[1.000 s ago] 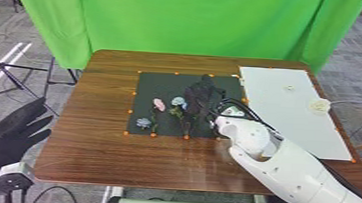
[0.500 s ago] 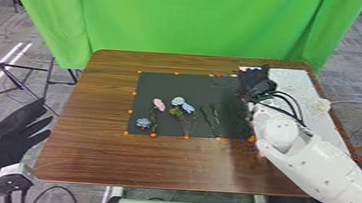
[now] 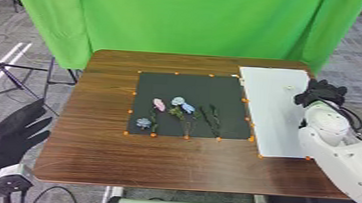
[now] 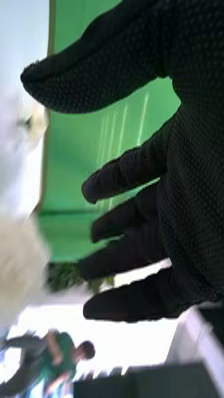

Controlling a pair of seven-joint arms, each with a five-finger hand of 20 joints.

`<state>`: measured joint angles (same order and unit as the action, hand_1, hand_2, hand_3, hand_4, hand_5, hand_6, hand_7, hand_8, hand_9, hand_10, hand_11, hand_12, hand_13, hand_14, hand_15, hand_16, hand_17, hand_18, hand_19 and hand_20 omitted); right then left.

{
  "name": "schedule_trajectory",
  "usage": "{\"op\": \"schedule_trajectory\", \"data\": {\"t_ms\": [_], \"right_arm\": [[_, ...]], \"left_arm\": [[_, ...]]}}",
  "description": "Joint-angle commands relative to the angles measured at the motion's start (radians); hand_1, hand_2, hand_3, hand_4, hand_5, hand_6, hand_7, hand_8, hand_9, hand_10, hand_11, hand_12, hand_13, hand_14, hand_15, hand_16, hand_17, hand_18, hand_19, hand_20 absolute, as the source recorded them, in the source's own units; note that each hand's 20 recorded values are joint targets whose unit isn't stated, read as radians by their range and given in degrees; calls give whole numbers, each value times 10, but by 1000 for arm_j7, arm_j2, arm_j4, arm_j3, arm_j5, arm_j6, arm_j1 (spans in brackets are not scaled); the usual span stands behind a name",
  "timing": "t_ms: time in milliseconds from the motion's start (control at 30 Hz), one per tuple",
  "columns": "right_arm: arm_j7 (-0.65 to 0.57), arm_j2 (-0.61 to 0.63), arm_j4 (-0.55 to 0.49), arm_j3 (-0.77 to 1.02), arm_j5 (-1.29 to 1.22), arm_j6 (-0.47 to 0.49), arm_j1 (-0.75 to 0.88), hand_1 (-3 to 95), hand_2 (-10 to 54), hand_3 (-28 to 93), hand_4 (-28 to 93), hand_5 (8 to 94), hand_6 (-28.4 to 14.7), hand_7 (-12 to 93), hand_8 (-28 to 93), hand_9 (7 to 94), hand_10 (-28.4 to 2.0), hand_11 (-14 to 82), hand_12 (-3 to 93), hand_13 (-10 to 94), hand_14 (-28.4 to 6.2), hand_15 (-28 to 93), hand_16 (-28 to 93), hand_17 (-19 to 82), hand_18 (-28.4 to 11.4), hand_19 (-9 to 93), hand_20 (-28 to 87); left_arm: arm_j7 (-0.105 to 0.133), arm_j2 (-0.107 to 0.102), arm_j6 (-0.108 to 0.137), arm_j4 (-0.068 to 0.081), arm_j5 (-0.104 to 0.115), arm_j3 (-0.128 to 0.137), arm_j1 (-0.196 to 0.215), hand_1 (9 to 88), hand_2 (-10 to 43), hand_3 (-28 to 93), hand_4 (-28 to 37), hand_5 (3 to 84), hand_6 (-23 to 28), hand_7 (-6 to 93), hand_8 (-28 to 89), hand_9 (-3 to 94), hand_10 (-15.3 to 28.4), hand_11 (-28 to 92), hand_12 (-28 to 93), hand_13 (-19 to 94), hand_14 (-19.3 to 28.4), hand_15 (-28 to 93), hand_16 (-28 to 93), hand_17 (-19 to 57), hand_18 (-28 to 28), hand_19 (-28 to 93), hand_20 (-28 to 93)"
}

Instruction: Arrange flowers

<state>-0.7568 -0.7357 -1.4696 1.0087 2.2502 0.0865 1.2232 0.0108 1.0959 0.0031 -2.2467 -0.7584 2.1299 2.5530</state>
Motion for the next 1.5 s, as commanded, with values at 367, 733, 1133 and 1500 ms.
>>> {"op": "schedule_trajectory", "data": {"t_ms": [367,733,1133,1500], "right_arm": [[-43,-1,12,-2,15,101,32,403,-86,900,-256,393,-51,417,-177,442,-147,385,234,628,-29,391,253,259,-172,735,324],[52,21,-76,62,102,-89,133,340,-65,892,-243,488,-18,473,-139,523,-119,405,288,627,-45,469,250,260,-176,725,406],[24,20,-277,242,62,-32,300,236,-67,875,-252,388,-43,370,-160,403,-149,332,253,482,-97,430,179,158,-192,661,410],[54,-13,-397,406,-112,196,427,191,-74,844,-243,327,-61,256,-102,349,-165,216,266,381,-151,271,212,93,-210,580,390]], "left_arm": [[0,-1,-5,0,-5,7,6,246,6,703,-267,222,6,183,-98,177,89,108,188,134,119,181,66,-127,177,351,95],[-3,4,1,-2,-12,4,7,248,8,701,-267,221,6,184,-99,177,90,108,188,134,120,182,65,-128,177,352,94],[-7,7,-7,-2,-16,4,4,247,7,703,-266,221,6,184,-99,177,90,108,188,135,119,182,65,-128,178,353,96],[-9,11,-10,-2,-15,6,3,247,7,702,-265,221,6,183,-98,177,90,108,188,135,119,183,65,-127,178,353,95]]}}
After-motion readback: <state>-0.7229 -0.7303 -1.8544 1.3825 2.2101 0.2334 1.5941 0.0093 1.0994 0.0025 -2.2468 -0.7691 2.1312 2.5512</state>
